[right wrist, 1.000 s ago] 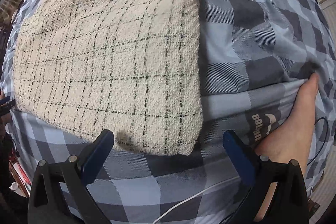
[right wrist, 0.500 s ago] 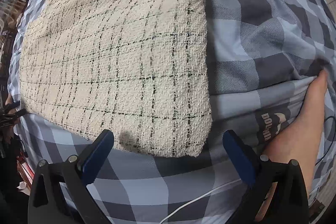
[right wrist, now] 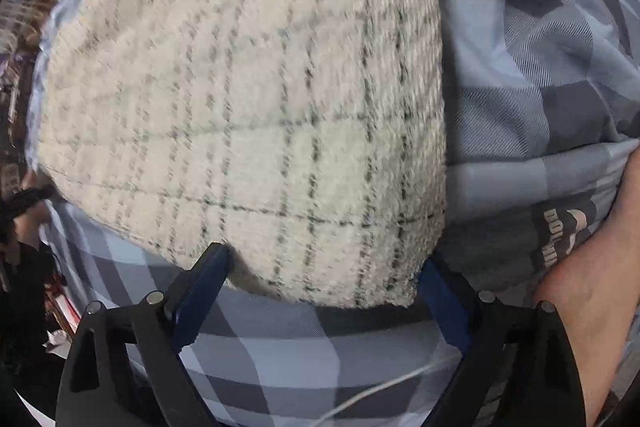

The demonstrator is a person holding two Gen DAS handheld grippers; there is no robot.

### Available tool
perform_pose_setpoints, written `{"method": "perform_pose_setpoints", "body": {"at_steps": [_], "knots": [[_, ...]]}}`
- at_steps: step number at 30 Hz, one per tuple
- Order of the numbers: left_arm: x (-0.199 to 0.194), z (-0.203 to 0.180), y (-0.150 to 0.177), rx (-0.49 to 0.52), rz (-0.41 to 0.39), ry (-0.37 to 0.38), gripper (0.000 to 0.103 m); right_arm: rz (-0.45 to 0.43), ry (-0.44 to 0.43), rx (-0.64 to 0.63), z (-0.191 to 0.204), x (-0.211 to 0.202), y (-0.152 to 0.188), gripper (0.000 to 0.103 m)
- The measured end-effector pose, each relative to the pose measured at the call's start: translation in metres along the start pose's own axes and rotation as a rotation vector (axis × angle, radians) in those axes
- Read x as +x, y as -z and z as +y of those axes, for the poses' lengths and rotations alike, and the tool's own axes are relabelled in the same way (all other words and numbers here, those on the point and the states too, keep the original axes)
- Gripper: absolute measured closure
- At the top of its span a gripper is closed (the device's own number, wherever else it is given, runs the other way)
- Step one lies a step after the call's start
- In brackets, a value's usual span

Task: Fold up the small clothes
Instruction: 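Pinch the folded shirt's edge with both grippers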

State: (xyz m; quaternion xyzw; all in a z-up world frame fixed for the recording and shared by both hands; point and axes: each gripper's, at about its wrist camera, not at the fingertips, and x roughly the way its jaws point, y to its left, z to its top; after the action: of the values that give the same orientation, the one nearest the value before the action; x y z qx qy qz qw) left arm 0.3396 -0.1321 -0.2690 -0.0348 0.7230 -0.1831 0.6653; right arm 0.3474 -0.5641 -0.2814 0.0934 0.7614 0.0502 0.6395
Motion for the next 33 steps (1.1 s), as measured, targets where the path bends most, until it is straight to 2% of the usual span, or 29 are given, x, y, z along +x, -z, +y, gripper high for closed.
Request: {"method": "perform_pose_setpoints", "body": {"at_steps": [3,7,9,11,12,14,15,18,23,26,29,33], "knots": [[-0.01,-0.003,0.0,0.013,-0.02,0.013,0.079,-0.001,-0.028,0.011,-0.009,-0.007,0.001,0.012],[-0.013,-0.004,-0.002,0.018,-0.022,0.013,0.079,0.047,-0.099,0.091,-0.024,0.008,0.002,0.012],[-0.012,-0.006,-0.005,0.017,-0.015,0.002,0.079,0.038,-0.08,0.095,-0.027,0.015,0.0,0.012],[-0.012,-0.005,-0.004,0.027,-0.014,-0.008,0.08,0.015,-0.027,0.031,-0.018,0.016,-0.004,0.015],[-0.013,-0.005,0.0,0.038,-0.017,-0.011,0.081,-0.003,-0.007,-0.02,-0.011,0.015,-0.004,0.038],[-0.015,-0.009,0.0,0.046,-0.031,-0.003,0.083,-0.011,0.027,-0.111,0.005,0.011,-0.005,0.063],[-0.016,-0.01,0.0,0.047,-0.037,0.007,0.083,-0.027,0.031,-0.122,0.008,0.006,-0.003,0.072],[-0.038,-0.012,0.001,0.028,-0.075,0.077,0.085,-0.071,0.01,-0.132,0.01,-0.01,0.002,0.083],[-0.096,-0.018,0.011,0.004,-0.194,0.255,0.086,-0.113,-0.035,-0.11,0.0,-0.047,0.017,0.088],[-0.12,-0.025,0.029,-0.015,-0.203,0.315,0.086,-0.13,-0.093,-0.087,-0.014,-0.075,0.04,0.088],[-0.13,-0.036,0.049,0.004,-0.163,0.291,0.086,-0.095,-0.137,-0.085,-0.018,-0.089,0.062,0.088],[-0.121,-0.045,0.095,0.024,-0.053,0.254,0.086,0.001,-0.181,-0.091,-0.03,-0.085,0.107,0.088]]}}
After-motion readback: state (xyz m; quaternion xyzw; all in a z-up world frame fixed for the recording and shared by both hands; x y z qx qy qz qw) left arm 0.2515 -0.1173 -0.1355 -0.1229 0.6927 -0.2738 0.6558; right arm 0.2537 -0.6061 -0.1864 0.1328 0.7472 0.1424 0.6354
